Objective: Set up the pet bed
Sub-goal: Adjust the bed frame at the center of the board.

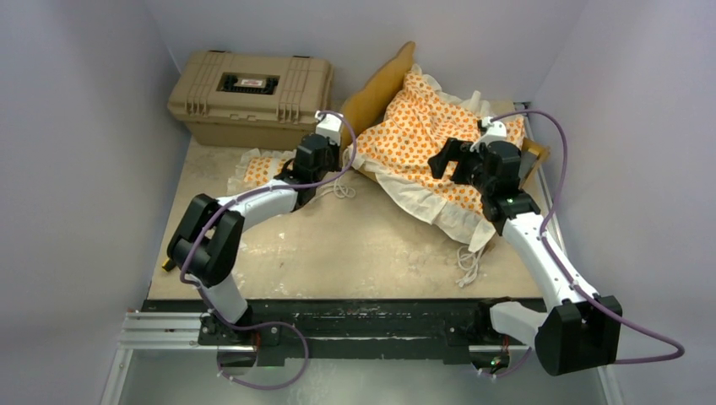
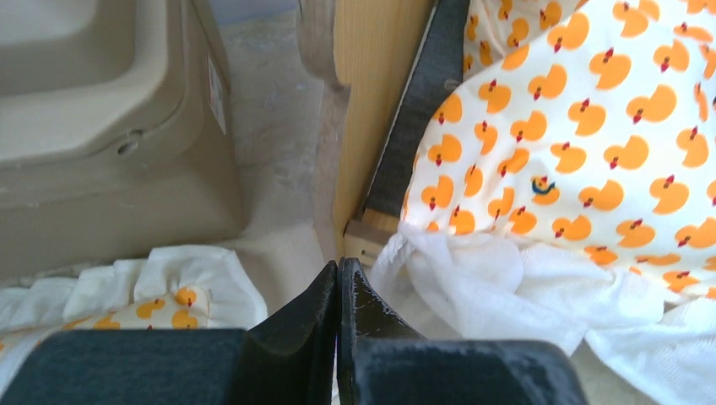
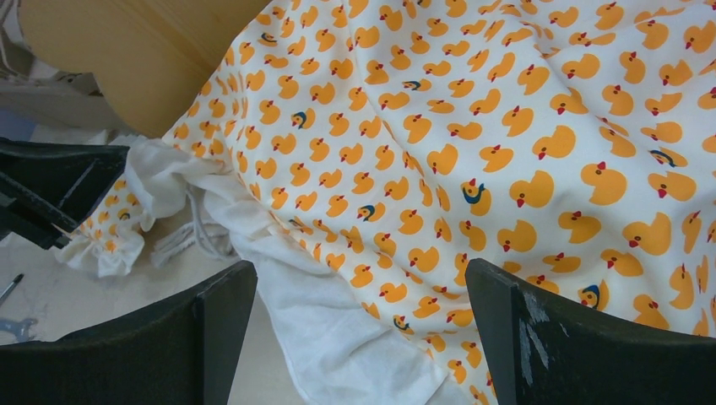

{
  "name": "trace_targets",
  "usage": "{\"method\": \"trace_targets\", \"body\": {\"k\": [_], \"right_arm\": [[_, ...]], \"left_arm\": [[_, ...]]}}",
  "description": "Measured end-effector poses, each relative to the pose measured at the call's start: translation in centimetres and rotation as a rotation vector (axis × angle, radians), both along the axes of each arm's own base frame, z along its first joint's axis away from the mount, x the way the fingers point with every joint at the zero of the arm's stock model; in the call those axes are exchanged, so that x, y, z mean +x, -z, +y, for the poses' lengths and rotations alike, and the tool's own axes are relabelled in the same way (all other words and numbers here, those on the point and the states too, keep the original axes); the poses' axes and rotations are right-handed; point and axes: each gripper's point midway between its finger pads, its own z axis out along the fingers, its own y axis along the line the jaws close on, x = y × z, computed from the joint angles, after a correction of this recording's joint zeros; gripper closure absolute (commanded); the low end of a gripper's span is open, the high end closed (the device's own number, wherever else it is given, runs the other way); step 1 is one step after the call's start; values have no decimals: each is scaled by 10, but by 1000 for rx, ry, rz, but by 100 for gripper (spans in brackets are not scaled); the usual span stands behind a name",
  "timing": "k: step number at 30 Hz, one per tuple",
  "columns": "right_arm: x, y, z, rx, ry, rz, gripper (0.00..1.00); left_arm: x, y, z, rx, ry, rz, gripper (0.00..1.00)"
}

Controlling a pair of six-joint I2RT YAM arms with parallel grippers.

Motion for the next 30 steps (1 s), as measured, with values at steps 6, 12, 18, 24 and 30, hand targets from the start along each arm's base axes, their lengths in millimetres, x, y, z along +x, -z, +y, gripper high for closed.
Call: {"method": "trace_targets", "body": {"k": [6,12,18,24,30], "right_arm": [[0,-3,7,5,-35,-15,1],[-3,1,9,0,-56,-13,1],[-3,1,9,-8,-62,-16,1],[-3,1,9,-9,-64,-16,1],[-3,3,10,-12,-69,-11,1]], "left_arm": [[-2,-1,3,-20,11,-23,63],[10,-13,15,-73,43,-91,60],[22,-19,-1,-99,129,-144,60],[34,-5,-18,-108,188,-140,84],[40,-1,-21,-97,214,-147,100]]}}
